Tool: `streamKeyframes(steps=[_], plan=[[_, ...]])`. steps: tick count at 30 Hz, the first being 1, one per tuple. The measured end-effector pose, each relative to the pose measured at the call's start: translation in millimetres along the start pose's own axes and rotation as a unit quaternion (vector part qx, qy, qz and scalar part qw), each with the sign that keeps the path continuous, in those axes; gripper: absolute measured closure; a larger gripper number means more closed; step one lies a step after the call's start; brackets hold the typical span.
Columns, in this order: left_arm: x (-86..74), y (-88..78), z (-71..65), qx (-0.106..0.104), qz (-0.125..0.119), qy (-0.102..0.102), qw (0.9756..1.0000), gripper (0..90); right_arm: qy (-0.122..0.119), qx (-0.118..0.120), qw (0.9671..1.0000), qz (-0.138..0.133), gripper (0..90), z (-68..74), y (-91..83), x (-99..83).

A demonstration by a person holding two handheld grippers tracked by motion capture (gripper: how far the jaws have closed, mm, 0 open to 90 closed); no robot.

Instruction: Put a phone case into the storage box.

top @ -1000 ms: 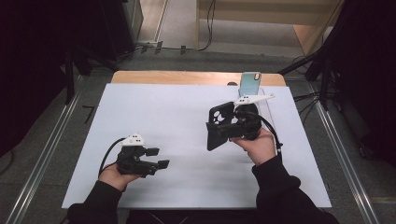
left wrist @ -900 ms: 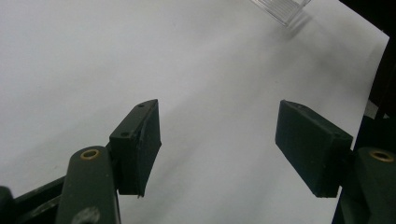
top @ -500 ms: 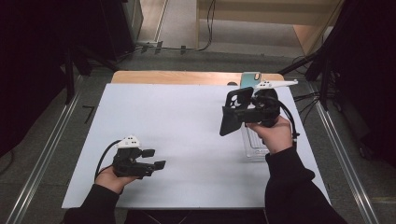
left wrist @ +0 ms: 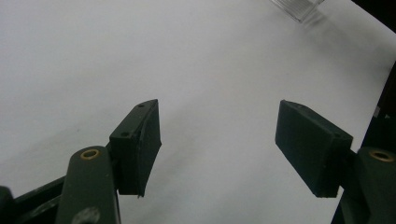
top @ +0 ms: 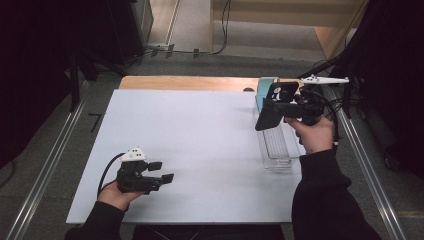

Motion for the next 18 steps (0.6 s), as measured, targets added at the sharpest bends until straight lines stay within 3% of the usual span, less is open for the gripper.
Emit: streamKeyframes(steps=[10,18], plan=[[-0.5,1.4,-0.7,-0.003,0.006,0.001,1.0,31.3,0.027,-0.042,0.9988,0.003,16.3,-33.1,1.2,-3.3],[0.1,2.0,-1.8,-0.005,0.005,0.002,1.0,31.3,0.026,-0.068,0.9971,0.02,16.3,-44.9,22.5,-4.4]])
Point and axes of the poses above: each handheld gripper's, and its own axes: y roughly forward along the jaws, x roughly out of its top, z roughly to its left, the point moved 6 cm from there along y, roughly forward along the jaws, and after that the axes turned 14 degrees about -x, right-handed, at the moved point
